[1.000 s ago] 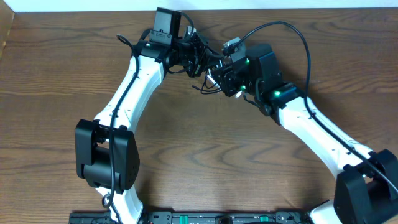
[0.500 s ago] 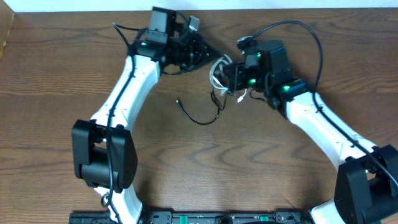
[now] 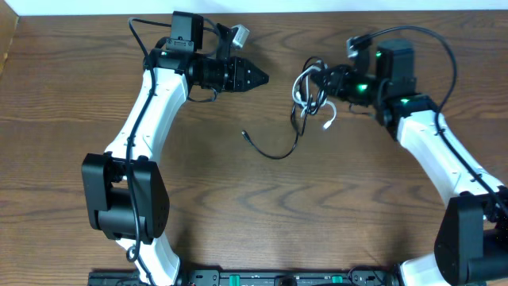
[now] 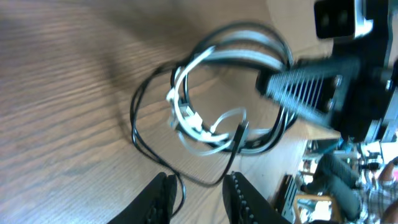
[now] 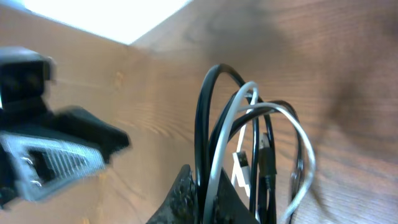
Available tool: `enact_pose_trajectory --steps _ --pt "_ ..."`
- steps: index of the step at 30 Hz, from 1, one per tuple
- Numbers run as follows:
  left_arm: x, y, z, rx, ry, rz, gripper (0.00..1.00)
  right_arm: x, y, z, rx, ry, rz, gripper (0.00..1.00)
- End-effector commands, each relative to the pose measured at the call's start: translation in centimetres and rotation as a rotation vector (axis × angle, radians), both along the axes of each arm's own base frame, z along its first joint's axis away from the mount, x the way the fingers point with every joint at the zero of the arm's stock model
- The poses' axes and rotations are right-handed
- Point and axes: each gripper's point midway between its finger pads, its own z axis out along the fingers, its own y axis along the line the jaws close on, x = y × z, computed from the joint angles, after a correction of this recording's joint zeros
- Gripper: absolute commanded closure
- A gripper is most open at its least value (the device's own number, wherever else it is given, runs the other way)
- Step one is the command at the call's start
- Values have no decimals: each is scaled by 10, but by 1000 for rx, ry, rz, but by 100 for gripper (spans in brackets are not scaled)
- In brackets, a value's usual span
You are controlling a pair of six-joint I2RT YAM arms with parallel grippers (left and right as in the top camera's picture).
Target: Untangle cables
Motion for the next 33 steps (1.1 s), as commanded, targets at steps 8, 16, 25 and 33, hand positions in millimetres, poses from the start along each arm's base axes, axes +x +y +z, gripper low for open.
enact_pose_trajectory --steps 8,16,25,33 --pt "-20 -45 11 74 -127 -108 30 6 -7 95 341 -97 54 99" --pt "3 -43 26 7 -85 16 23 -1 -19 111 392 -117 121 99" --pt "12 -13 26 129 -103 136 17 -16 -15 57 210 -93 178 99" --pt "15 -11 27 136 -121 144 3 -31 -7 43 147 -125 263 99"
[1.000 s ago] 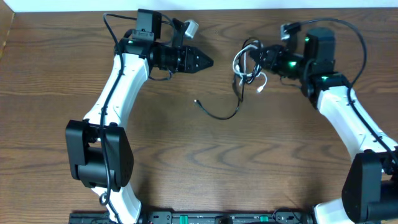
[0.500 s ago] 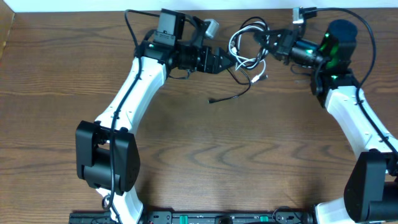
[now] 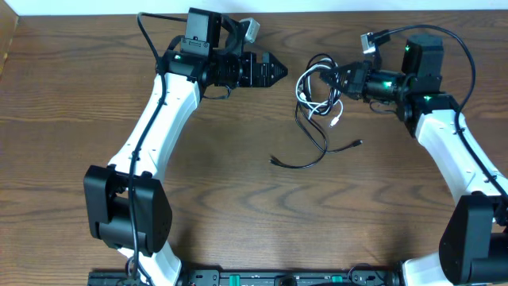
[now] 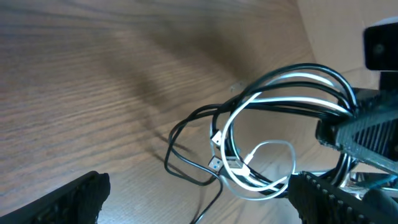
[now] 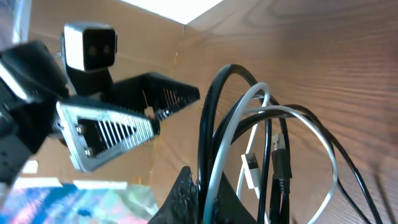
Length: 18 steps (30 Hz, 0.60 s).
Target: Untangle cables
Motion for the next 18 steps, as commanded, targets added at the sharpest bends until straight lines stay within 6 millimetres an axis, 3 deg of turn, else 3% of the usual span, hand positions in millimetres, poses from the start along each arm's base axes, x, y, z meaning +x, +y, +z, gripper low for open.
enact_pose_trajectory --steps 1,4,8,12,14,18 --pt "4 4 16 16 -75 -3 3 -10 6 10 -32 -118 71 99" --pt "4 4 16 35 -117 -36 3 -17 7 -1 -71 -117 96 99" --pt "7 8 14 61 -137 -33 3 -23 -1 -36 -245 -52 51 99" --pt "9 12 14 67 -141 -23 3 -30 -12 -50 -392 -15 45 99" --pt "11 17 14 73 -150 -22 2 -35 -17 -48 -467 -18 69 99" --pt "17 29 14 82 -166 -8 2 -44 -10 -25 -512 -112 175 99"
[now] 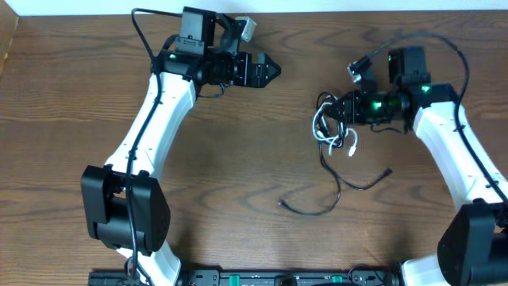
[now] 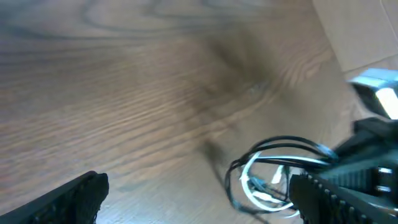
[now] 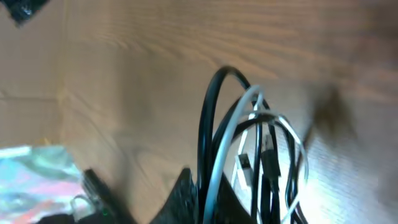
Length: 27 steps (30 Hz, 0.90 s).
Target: Untangle cables
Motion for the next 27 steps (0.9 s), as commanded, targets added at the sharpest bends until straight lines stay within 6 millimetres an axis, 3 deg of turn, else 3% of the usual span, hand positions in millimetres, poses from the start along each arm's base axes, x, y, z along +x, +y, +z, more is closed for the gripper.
enact_pose_trajectory --steps 1,3,7,13,21,27 --pt "8 19 17 19 -89 -2 2 3 8 51 -57 -231 172 99" --pt "9 24 19 8 -107 -20 2 -3 14 74 -20 -277 242 99" --pt "-2 13 29 -60 -161 -148 2 -17 29 120 102 -376 359 99" --pt "-12 1 32 -128 -187 -254 2 -22 38 159 227 -448 400 99" --pt "-25 -14 39 -193 -227 -360 3 -25 12 217 485 -545 401 99" --pt "-42 -37 50 -249 -294 -480 4 -32 2 240 612 -579 427 99"
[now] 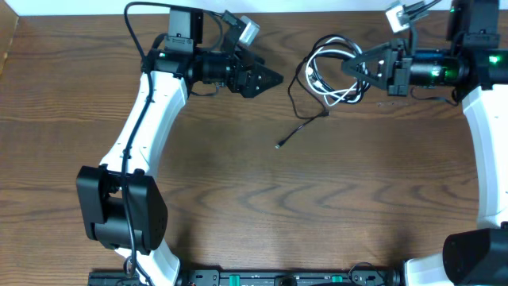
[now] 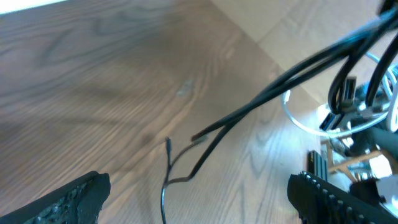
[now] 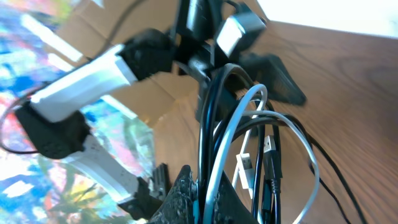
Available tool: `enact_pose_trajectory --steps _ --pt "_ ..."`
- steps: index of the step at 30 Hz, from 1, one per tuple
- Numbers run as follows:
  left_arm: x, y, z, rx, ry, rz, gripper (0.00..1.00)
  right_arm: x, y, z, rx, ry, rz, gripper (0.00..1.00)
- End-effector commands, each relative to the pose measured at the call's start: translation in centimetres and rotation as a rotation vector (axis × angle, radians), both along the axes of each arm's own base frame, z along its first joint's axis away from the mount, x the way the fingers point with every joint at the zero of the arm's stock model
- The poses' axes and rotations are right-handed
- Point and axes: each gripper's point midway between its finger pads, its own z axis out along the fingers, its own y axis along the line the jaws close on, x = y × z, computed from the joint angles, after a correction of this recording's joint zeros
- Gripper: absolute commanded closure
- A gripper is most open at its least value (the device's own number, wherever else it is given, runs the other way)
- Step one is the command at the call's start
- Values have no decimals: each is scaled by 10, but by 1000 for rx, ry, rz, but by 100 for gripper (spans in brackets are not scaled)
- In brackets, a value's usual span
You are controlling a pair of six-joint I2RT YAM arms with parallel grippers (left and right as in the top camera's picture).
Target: Untangle cables
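A tangle of black and white cables (image 1: 332, 70) hangs near the table's far edge, with my right gripper (image 1: 355, 68) shut on its loops. In the right wrist view the coils (image 3: 249, 143) rise straight out of the closed jaws. One black strand trails down to a plug end (image 1: 279, 145) resting on the wood; the left wrist view shows this strand (image 2: 205, 140) too. My left gripper (image 1: 274, 79) stands open just left of the bundle, holding nothing, its fingers (image 2: 68, 202) spread wide apart.
The brown wooden table (image 1: 254, 206) stretches under both arms. Its far edge meets a white surface (image 1: 278, 5) close behind the grippers. Off the table's side, a cluttered area shows in the left wrist view.
My right gripper has moved the bundle from mid-right of the table up to the far edge. The trailing strand's end now lies nearer the middle. My left gripper stays open, turned slightly toward the bundle.
At first my right gripper held the tangle at the upper middle, with my left gripper nearly shut beside it. Then the left gripper stood wide open. The bundle then sat lower at right, and now it hangs by the far edge with one strand trailing.
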Motion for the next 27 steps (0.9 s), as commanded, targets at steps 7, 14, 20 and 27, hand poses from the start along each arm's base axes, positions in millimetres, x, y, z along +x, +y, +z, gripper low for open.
enact_pose_trajectory --steps 7,14,20,27 --pt "-14 -46 25 -77 -195 -164 4 -20 6 41 131 -39 109 99" --pt "-16 -73 23 -33 -274 -171 21 -20 6 41 131 -36 109 99" --pt "-11 -77 20 -1 -274 -132 32 -19 5 41 131 -37 105 99" --pt "-20 -67 51 -175 -206 -210 32 -14 5 34 96 -31 72 99"
